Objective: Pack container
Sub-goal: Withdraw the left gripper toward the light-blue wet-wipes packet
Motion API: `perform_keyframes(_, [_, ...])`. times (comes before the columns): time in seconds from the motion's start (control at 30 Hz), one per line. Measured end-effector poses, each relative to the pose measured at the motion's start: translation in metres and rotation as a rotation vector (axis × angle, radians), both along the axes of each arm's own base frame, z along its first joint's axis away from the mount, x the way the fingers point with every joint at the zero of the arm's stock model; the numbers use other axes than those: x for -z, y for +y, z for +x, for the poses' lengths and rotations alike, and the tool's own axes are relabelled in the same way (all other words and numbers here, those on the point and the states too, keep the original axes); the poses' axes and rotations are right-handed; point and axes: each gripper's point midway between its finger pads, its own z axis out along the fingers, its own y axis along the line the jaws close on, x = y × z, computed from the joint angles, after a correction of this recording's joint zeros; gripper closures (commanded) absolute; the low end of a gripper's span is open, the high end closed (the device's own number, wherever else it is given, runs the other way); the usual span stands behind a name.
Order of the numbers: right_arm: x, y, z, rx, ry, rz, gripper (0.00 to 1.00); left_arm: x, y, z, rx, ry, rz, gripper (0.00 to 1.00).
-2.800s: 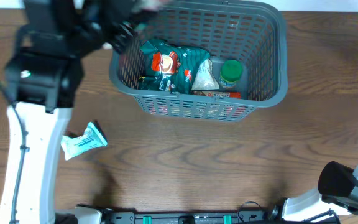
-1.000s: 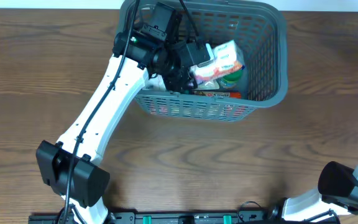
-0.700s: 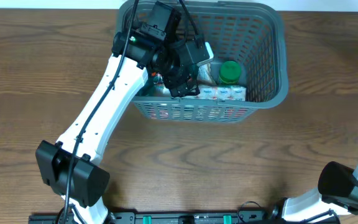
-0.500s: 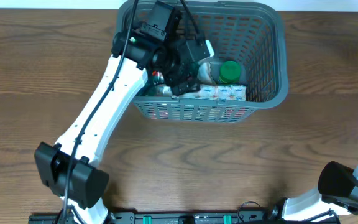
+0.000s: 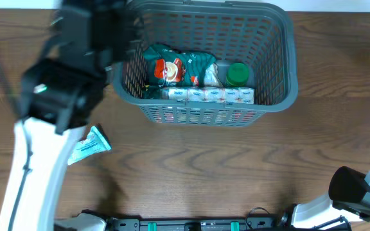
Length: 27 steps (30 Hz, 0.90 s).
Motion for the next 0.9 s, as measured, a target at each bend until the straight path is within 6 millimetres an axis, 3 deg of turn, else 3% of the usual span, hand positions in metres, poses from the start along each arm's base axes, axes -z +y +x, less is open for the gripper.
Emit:
perform_keyframes(0.13, [0.000,0.000,0.000,0.000,-0.001,-0.001,0.01,0.035,0.064,-0.051,-0.314,0.164,-0.028,0.01])
perform_keyframes(0.3, [0.000,0.000,0.000,0.000,0.000,0.000,0.01,0.070,0.100,-0.103,-0.555,0.341,-0.057,0.01])
perform_keyframes(0.57, [0.000,0.000,0.000,0.000,0.000,0.000,0.01,0.115,0.097,-0.117,-0.630,0.476,-0.105,0.01])
perform_keyframes(0.9, [0.000,0.000,0.000,0.000,0.000,0.000,0.01,0.215,0.080,-0.137,-0.611,0.758,-0.113,0.01])
